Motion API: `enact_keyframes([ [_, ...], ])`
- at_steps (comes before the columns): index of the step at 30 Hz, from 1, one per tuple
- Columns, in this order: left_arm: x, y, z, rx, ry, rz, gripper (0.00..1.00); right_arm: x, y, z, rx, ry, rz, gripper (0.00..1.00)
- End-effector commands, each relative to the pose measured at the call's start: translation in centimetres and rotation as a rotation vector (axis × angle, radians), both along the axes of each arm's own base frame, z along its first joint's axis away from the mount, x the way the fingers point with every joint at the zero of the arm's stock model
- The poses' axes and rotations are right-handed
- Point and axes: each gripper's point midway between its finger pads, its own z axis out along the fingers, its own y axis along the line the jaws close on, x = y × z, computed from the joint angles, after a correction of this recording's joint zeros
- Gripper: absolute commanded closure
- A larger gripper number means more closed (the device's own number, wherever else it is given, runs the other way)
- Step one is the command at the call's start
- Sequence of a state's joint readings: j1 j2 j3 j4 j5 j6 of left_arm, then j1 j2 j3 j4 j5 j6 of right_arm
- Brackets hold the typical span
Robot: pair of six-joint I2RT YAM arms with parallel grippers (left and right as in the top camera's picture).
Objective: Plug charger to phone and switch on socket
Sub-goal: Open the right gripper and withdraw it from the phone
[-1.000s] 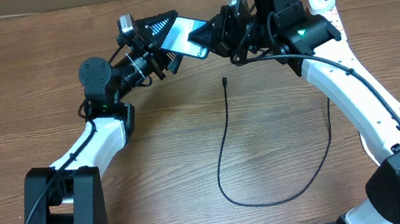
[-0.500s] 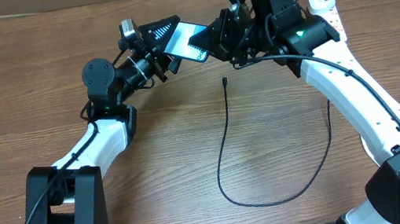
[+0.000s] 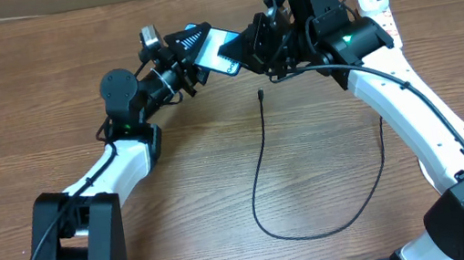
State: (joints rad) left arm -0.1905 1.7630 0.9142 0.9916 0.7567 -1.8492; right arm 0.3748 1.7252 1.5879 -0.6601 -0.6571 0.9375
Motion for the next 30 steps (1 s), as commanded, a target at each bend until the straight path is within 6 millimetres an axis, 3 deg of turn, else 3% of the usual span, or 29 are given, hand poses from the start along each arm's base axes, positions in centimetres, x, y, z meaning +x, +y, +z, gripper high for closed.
enact_keyframes([
  [1,1.8,2.3,2.4,0.017,-0.111,0.141,0.61,-2.0,0.3,-1.1,-0.030,0.044,0.048,0.96],
  [6,2.0,2.4,1.9,0.024,-0.087,0.149,0.75,-2.1,0.2,-1.2,-0.036,0.045,0.054,0.96],
  [15,2.5,3.0,1.9,0.020,-0.082,0.188,0.80,-2.4,0.3,-1.4,-0.043,0.056,0.059,0.96],
  [20,2.7,3.3,1.9,0.011,-0.075,0.209,0.96,-2.8,0.8,-1.5,-0.047,0.054,0.071,0.96],
  [27,2.9,3.6,2.5,-0.002,-0.093,0.234,0.95,-3.0,1.1,-1.6,-0.060,0.051,0.073,0.96],
  [30,3.0,3.9,3.0,-0.012,-0.114,0.250,0.95,-3.0,1.1,-1.6,-0.061,0.049,0.074,0.89],
])
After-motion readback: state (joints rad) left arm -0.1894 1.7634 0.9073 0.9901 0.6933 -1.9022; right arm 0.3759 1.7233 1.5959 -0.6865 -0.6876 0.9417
